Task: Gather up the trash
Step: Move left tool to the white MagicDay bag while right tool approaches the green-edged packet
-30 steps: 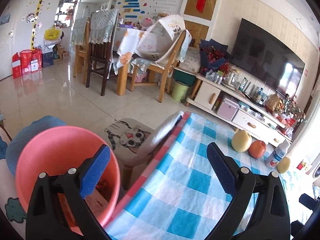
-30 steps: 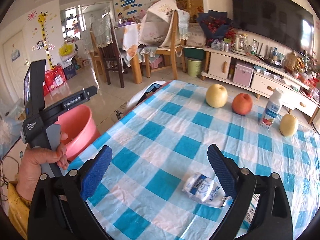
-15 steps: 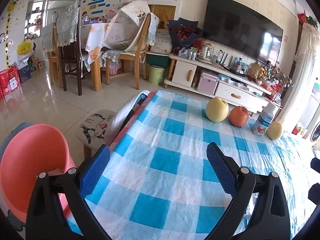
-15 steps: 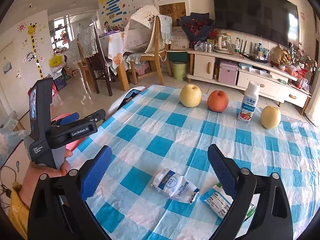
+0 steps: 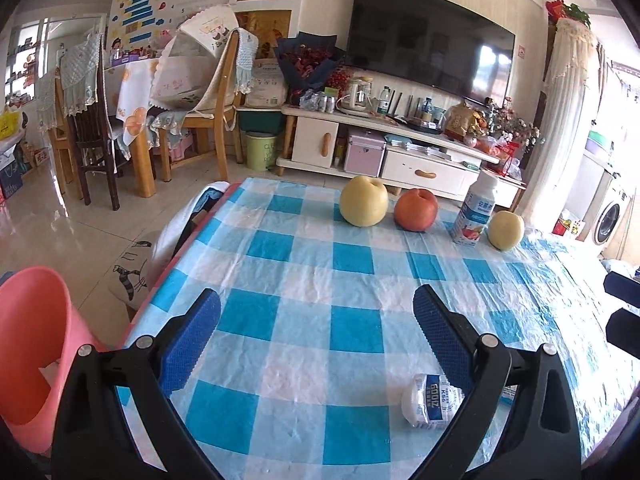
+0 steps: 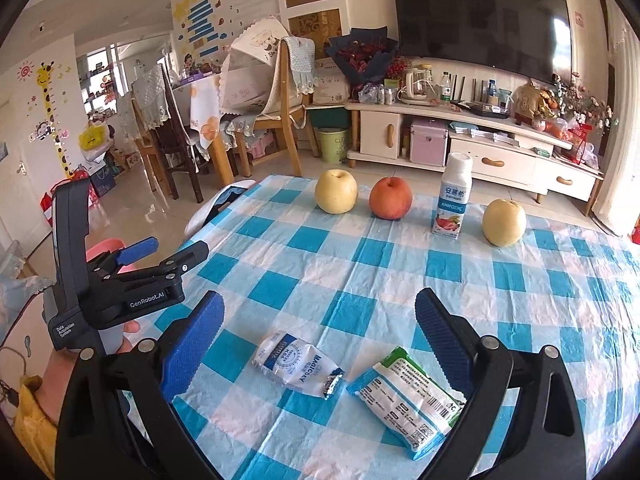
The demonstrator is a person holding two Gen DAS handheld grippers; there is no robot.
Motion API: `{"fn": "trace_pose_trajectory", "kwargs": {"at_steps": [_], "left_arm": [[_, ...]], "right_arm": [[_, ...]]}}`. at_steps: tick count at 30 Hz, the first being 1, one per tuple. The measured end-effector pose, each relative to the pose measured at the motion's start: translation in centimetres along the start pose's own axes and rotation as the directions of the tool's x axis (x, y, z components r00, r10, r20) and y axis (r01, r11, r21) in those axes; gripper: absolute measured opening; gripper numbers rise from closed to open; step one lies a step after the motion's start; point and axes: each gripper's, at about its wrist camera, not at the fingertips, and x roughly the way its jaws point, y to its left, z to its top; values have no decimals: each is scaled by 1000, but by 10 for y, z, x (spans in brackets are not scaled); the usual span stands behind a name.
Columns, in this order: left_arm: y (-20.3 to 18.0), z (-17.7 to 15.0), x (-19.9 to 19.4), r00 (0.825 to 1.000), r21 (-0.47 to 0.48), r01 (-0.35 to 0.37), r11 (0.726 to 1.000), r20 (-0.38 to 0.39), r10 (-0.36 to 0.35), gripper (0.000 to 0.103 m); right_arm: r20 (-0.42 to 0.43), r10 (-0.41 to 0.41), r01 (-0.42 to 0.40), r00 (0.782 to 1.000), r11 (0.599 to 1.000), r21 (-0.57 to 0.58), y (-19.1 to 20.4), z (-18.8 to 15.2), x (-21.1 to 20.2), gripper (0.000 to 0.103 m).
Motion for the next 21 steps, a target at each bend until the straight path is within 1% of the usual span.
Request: {"fn": "trace_pose_trajectory", "kwargs": {"at_steps": [6,11,14,16,17,19,21], "left_arm": [[-20,-5,5,999,51,38,998,-23,-37,97],[-37,-13,12,989,73,124,990,-84,-118,97],[-54,-23,18,975,100,190,977,-134,-176,97],[-66,-31,22,961,137,236,962,-177,-211,97],[-74,-36,25,952,164,262,951,-207,-226,97],[-85,-45,31,938,203,288,936,-258,-233,97],[-92,-54,37,927,227,298,927,-300,-225,97]], "right_arm": [[-12,-33,33,999,999,29,-22,-2,-2,95],[-36,-52,54,998,996,67,-45,-2,-3,95],[-64,-73,78,995,993,83,-61,-4,0,95],[-88,-79,88,993,991,101,-71,-7,3,95],[-103,-77,88,992,990,112,-76,-9,4,95],[-128,-76,92,989,988,126,-83,-12,7,95],[-159,-84,104,984,986,127,-90,-17,11,95]]}}
